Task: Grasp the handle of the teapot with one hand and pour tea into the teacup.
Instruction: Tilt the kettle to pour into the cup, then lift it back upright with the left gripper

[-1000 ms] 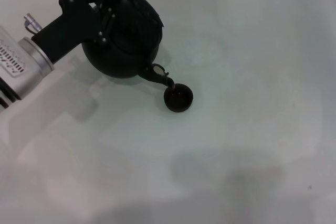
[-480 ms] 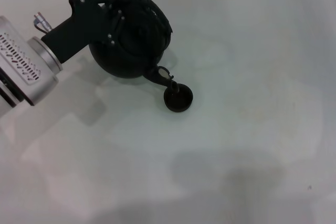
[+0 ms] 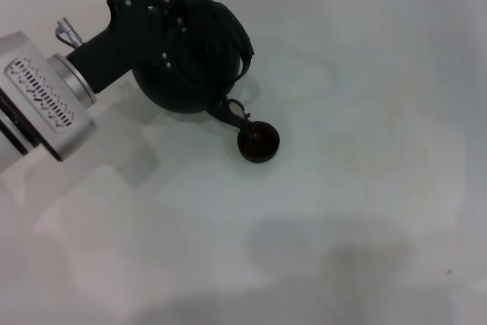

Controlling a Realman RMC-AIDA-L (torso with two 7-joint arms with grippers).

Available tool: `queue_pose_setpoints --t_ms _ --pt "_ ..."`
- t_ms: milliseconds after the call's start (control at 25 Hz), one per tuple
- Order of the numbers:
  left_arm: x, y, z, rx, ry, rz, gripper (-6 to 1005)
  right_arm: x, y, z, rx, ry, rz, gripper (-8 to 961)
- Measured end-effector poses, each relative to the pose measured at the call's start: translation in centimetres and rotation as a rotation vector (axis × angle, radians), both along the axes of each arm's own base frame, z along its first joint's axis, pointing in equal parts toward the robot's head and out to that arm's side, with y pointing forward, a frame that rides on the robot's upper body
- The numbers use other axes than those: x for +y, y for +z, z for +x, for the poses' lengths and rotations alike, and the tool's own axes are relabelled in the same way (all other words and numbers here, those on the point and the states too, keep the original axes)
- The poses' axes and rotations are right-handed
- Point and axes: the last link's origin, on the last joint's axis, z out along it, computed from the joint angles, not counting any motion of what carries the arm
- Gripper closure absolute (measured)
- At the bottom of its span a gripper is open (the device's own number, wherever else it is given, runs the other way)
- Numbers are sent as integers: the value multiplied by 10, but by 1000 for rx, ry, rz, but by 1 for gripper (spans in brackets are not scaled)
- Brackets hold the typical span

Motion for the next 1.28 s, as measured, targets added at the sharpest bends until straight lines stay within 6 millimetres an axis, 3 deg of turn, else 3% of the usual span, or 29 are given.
queue_pose_setpoints --t_ms 1280 --pt "1 0 2 14 -20 12 900 -1 -4 1 20 -1 -12 126"
